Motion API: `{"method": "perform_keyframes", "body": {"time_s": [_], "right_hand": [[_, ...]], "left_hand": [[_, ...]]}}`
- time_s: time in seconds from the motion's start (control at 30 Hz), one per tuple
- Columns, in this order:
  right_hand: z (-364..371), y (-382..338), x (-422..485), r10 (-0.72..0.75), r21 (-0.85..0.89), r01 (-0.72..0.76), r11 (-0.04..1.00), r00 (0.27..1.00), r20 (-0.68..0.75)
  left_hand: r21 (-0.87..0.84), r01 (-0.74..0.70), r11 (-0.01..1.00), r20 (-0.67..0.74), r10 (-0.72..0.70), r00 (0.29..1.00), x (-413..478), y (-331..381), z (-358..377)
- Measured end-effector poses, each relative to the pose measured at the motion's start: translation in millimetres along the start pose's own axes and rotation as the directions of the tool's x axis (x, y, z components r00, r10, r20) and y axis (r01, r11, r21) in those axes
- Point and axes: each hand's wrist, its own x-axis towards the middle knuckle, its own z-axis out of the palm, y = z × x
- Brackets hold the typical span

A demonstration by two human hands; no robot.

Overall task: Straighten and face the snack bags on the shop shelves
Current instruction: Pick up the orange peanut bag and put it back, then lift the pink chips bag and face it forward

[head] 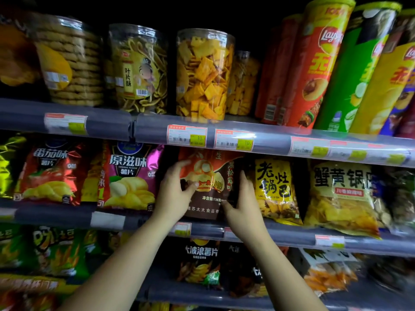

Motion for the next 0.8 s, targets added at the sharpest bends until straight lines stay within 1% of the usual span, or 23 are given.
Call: {"method": "perform_keyframes", "body": {"time_s": [0.03, 0.1, 0.23, 0.3, 0.37, 0.43, 0.5, 0.53, 0.57, 0.6, 0.63, 0.67, 0.73, 0.8], "right_hand": [[0.1, 0.9, -2.3, 0.008, -0.019, -0.008, 1.0, 1.0, 0.02], [-1.0, 2.8, -6.4, 0.01, -0.028, -0.009, 1.0, 1.0, 0.016], [-9.1, -5.1, -8.9, 0.007, -0.007, -0.007, 1.0, 0.999, -0.045], [-13.2, -13.0, -8.4, -0.041, 0.023, 0.043, 0.999, 0.994, -0.102], [-12.1, -25.4, -7.4, -0.107, 0.07, 0.117, 0.991, 0.985, -0.135], [-0.5, -39.9, -1.8, -0.166, 0.127, 0.175, 0.976, 0.983, -0.08], [21.3, -58.9, 5.8, -0.212, 0.184, 0.198, 0.963, 0.976, 0.058], [33.8, -68.8, 9.4, -0.218, 0.201, 0.189, 0.961, 0.966, 0.136], [46.6, -78.4, 12.8, -0.215, 0.219, 0.169, 0.961, 0.955, 0.206], [58.1, -86.5, 15.8, -0.199, 0.231, 0.138, 0.963, 0.943, 0.268], [69.7, -93.5, 19.4, -0.174, 0.246, 0.096, 0.965, 0.931, 0.321], [78.5, -99.2, 22.3, -0.135, 0.255, 0.039, 0.966, 0.92, 0.369], [92.7, -105.6, 26.2, -0.084, 0.265, -0.032, 0.964, 0.906, 0.415], [96.1, -107.7, 27.0, -0.086, 0.274, -0.025, 0.962, 0.918, 0.386]], "left_hand": [[0.045, -0.004, 0.999, 0.002, 0.004, 1.0, -5.5, -1.9, 0.8], [0.106, -0.009, 0.994, 0.009, 0.009, 1.0, -16.4, -2.7, 1.7], [0.143, 0.014, 0.99, 0.054, -0.022, 0.998, -37.7, 4.8, -9.7], [0.155, -0.026, 0.988, 0.067, 0.016, 0.998, -50.0, 10.1, -25.2], [0.15, -0.06, 0.987, -0.001, 0.061, 0.998, -60.5, 14.9, -49.1], [0.183, -0.044, 0.982, -0.171, 0.076, 0.982, -64.5, 12.8, -75.9], [0.232, 0.08, 0.969, -0.334, 0.002, 0.943, -59.9, -0.7, -99.2], [0.256, 0.172, 0.951, -0.365, -0.07, 0.929, -55.0, -9.4, -107.6], [0.271, 0.269, 0.924, -0.355, -0.164, 0.92, -49.4, -17.7, -114.1], [0.273, 0.35, 0.896, -0.316, -0.26, 0.912, -44.2, -23.4, -117.6], [0.266, 0.408, 0.873, -0.277, -0.336, 0.9, -39.6, -29.3, -120.0], [0.255, 0.437, 0.862, -0.25, -0.378, 0.891, -35.7, -32.8, -120.8], [0.228, 0.451, 0.863, -0.243, -0.398, 0.884, -30.8, -36.8, -124.7], [0.179, 0.432, 0.884, -0.223, -0.391, 0.893, -29.0, -36.2, -133.0]]}}
